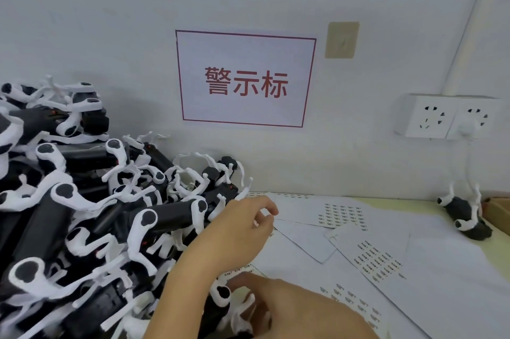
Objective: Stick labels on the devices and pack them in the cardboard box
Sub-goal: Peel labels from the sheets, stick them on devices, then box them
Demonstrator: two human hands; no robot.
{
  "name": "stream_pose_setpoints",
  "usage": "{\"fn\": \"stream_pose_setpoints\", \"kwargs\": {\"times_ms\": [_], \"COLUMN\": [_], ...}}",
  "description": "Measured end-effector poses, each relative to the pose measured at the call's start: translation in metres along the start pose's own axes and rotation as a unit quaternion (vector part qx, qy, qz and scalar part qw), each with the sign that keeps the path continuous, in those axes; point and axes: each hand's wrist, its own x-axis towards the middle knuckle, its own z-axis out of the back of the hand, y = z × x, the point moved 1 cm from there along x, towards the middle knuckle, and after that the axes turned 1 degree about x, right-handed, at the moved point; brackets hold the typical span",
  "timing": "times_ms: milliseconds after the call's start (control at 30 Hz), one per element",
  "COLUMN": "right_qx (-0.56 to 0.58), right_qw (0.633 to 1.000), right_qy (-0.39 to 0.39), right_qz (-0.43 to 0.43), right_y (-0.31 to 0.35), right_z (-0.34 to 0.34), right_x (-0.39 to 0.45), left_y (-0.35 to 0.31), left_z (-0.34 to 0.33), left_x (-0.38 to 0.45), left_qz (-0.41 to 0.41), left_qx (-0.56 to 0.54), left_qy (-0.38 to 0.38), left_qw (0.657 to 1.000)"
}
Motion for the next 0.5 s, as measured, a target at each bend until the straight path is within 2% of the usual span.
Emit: {"fn": "stream_pose_setpoints", "kwargs": {"times_ms": [67, 233, 267, 367, 500], "right_qx": [0.006, 0.003, 0.019, 0.161, 0.209], "right_qw": [1.000, 1.000, 1.000, 0.986, 0.972], "right_qy": [-0.007, -0.013, -0.018, -0.025, -0.095], "right_qz": [0.018, -0.002, -0.012, -0.030, -0.050], "right_y": [0.002, -0.003, -0.003, -0.012, -0.029], "right_z": [-0.002, 0.005, 0.011, 0.032, 0.053], "right_x": [0.001, 0.000, -0.003, -0.018, -0.036], "left_y": [-0.001, -0.006, -0.007, -0.012, -0.014], "left_z": [-0.002, -0.005, -0.006, -0.012, -0.028], "left_x": [0.001, 0.000, 0.000, 0.000, 0.000], "left_qz": [-0.007, -0.020, -0.020, -0.021, -0.029], "left_qx": [0.014, 0.029, 0.029, 0.015, 0.048], "left_qy": [0.004, 0.004, 0.006, 0.026, 0.070], "left_qw": [1.000, 0.999, 0.999, 0.999, 0.996]}}
